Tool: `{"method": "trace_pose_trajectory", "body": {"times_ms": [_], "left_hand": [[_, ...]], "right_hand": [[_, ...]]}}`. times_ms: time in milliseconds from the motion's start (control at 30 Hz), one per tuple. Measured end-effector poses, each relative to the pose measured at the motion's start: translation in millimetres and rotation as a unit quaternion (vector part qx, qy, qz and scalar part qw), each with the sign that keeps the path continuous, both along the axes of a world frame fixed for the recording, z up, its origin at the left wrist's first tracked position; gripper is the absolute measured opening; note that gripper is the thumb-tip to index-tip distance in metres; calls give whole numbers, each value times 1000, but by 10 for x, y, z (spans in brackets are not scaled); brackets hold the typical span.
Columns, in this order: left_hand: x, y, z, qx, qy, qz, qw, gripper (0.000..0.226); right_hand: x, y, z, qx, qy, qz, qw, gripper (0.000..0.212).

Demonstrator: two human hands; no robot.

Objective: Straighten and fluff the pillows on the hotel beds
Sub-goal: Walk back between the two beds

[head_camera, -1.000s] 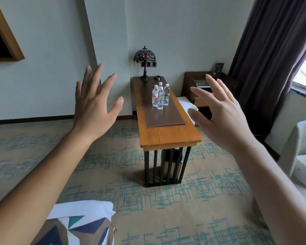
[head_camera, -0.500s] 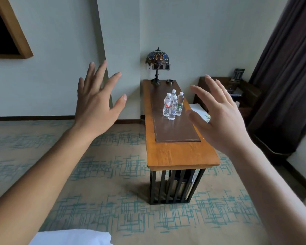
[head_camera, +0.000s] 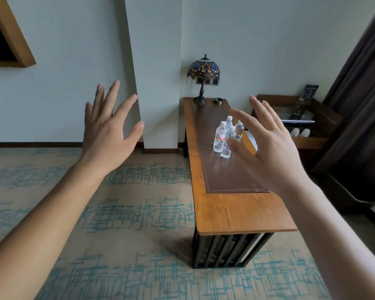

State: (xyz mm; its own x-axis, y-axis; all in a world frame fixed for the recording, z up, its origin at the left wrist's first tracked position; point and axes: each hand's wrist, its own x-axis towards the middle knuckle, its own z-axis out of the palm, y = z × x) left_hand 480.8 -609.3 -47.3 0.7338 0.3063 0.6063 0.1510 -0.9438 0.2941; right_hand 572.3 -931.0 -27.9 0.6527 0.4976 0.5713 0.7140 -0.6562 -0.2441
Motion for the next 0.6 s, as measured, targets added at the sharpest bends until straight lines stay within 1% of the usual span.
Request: {"method": "trace_pose_trajectory", "body": {"times_ms": [100, 300, 400, 500, 600], "left_hand": [[237, 258, -66, 0, 13, 20, 1000, 57], [587, 705, -31, -2, 33, 102, 994, 59], [626, 907, 34, 4, 29, 149, 988, 59], [558, 1149, 32, 14, 55, 204, 977, 60], [442, 1438, -29, 22, 88, 257, 962, 59]], "right_hand": [[392, 272, -43, 1, 8, 15, 1000, 63], [1270, 882, -124, 18, 40, 66, 997, 66], [1610, 1257, -137, 24, 43, 123, 991, 68], [1862, 1667, -203, 18, 54, 179, 982, 66], [2039, 2055, -225, 11, 63, 224, 972, 70]]}}
